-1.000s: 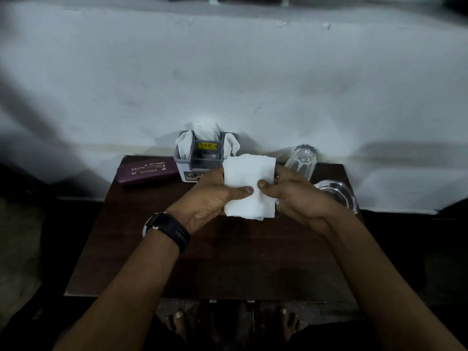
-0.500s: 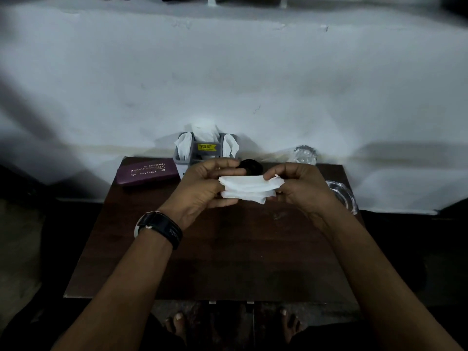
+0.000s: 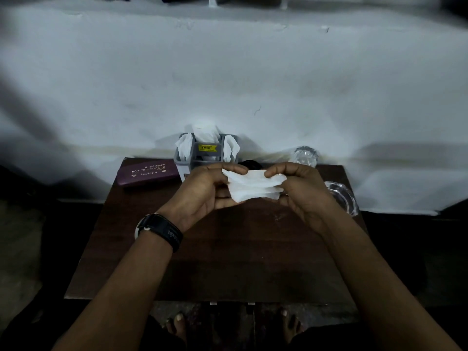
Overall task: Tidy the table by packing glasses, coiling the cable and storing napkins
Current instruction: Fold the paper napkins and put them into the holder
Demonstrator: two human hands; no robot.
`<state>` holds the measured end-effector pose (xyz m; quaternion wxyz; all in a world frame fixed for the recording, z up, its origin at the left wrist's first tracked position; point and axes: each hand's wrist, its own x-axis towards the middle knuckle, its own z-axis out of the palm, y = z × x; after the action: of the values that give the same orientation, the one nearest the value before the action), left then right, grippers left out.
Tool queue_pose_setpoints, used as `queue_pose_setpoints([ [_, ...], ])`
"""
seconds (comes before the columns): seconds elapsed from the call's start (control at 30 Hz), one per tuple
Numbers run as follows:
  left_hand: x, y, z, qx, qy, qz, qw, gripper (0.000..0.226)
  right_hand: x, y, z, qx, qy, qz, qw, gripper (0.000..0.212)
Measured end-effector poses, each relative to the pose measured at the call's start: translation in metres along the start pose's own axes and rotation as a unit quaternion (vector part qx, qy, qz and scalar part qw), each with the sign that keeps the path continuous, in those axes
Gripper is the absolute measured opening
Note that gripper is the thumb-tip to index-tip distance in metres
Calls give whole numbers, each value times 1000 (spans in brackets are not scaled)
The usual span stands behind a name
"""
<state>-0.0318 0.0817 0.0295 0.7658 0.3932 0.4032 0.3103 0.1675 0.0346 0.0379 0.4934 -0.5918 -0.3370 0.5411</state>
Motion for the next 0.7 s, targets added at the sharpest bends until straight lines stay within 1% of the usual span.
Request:
queue_pose_setpoints([
  [0.07, -2, 3, -2, -51, -19, -19, 998, 34, -1, 2, 1, -2, -4, -6, 1000, 48],
  [0.1, -2, 4, -1, -58, -16, -24, 998, 32, -1, 2, 1, -20, -5, -16, 1000, 45],
  [0.17, -3, 3, 3, -31, 12, -22, 999, 28, -3, 3, 2, -73, -10, -33, 997, 42],
  [0.2, -2, 1, 5, -4, 27, -12, 1000, 25, -2, 3, 3, -82, -9, -30, 996, 41],
  [0.23, -1, -2, 6, 30, 44, 7, 999, 27, 0, 2, 5, -66, -4, -17, 998, 42],
  [0.3, -1, -6, 6, 78, 85, 49, 992, 29, 5, -3, 8, 25, 6, 26, 999, 36],
  [0.37, 0, -7, 3, 82, 117, 79, 987, 27, 7, -9, 12, 88, -3, 59, 994, 18],
  [0.43, 0, -7, 0, 107, 131, 99, 981, 31, 8, -9, 16, 87, -43, 70, 993, 29],
  [0.5, 0, -9, -1, 164, 131, 108, 972, 37, 5, -3, 23, 27, -75, 51, 996, 36],
  [0.53, 0, -10, -2, 181, 127, 108, 969, 38, 4, 1, 26, -37, -82, 31, 995, 41],
  [0.6, -1, -10, -5, 189, 108, 100, 971, 37, 5, 2, 28, -196, -56, -24, 979, 53],
  [0.63, -2, -10, -6, 186, 94, 93, 974, 38, 5, 0, 30, -246, -40, -54, 967, 58],
  [0.7, -4, -9, -8, 163, 62, 75, 982, 41, 6, -2, 31, -257, -25, -90, 962, 61],
])
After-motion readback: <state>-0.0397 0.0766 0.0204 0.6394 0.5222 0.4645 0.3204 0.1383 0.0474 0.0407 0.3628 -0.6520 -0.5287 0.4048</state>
